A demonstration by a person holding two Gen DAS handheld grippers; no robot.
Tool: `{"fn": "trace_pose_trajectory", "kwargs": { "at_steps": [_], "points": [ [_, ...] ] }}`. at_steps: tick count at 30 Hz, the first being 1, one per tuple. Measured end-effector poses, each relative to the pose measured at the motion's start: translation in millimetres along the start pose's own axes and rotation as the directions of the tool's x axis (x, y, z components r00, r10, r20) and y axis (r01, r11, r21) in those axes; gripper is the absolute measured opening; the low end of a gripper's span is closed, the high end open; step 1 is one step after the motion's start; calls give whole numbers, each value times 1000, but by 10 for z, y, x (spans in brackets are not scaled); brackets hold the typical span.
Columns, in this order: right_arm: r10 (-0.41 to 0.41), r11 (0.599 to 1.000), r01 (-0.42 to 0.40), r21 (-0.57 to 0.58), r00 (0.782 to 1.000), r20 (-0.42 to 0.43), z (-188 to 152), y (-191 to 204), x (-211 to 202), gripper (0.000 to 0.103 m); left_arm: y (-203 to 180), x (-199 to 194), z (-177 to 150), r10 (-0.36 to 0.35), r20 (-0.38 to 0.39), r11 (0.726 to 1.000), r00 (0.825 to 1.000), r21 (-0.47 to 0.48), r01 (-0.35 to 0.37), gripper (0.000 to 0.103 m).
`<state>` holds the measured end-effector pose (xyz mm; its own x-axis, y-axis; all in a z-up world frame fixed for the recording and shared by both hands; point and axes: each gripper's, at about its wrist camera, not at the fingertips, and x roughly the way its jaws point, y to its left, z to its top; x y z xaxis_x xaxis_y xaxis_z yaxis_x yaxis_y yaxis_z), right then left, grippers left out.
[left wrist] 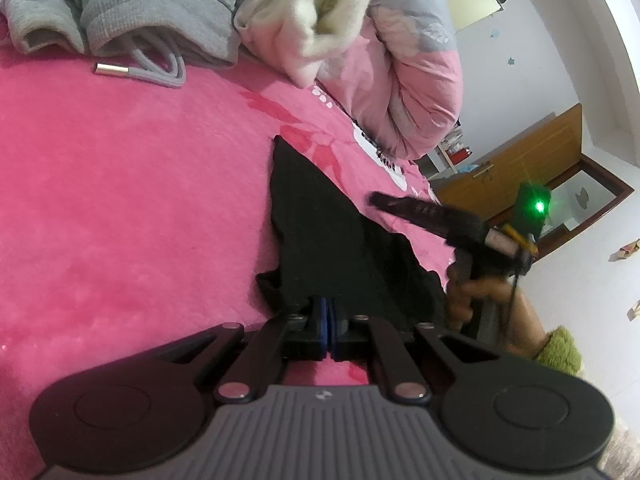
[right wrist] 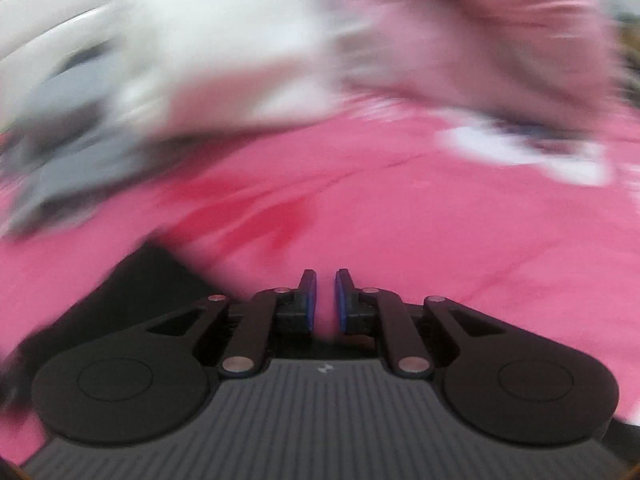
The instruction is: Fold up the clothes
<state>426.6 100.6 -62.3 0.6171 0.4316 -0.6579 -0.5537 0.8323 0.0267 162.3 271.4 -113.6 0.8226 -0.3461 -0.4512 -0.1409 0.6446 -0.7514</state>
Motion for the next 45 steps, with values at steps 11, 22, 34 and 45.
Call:
{"fn": "trace_pose_trajectory", "kwargs": {
  "at_steps": [11,22,34,45],
  "points": [
    [74,985,-69,156,997,-27,-164,-460,-908,13,12,-88,37,34,60,999,998,-26,-32,5],
    [-130,986,139,89,987,-98,-339,-509,-407,6,45,-70,46,38,63,999,997,-27,-36,5],
    [17,956,32,292,986,-164,-547,-772,-835,10,62,-73,49,32,60,999,998,-39,-30,5],
    [-210,906,207,370,977,-34,-386,-1059,-1044,11,91,-80,64,4,65,998,998,-56,-1,6]
  ]
}}
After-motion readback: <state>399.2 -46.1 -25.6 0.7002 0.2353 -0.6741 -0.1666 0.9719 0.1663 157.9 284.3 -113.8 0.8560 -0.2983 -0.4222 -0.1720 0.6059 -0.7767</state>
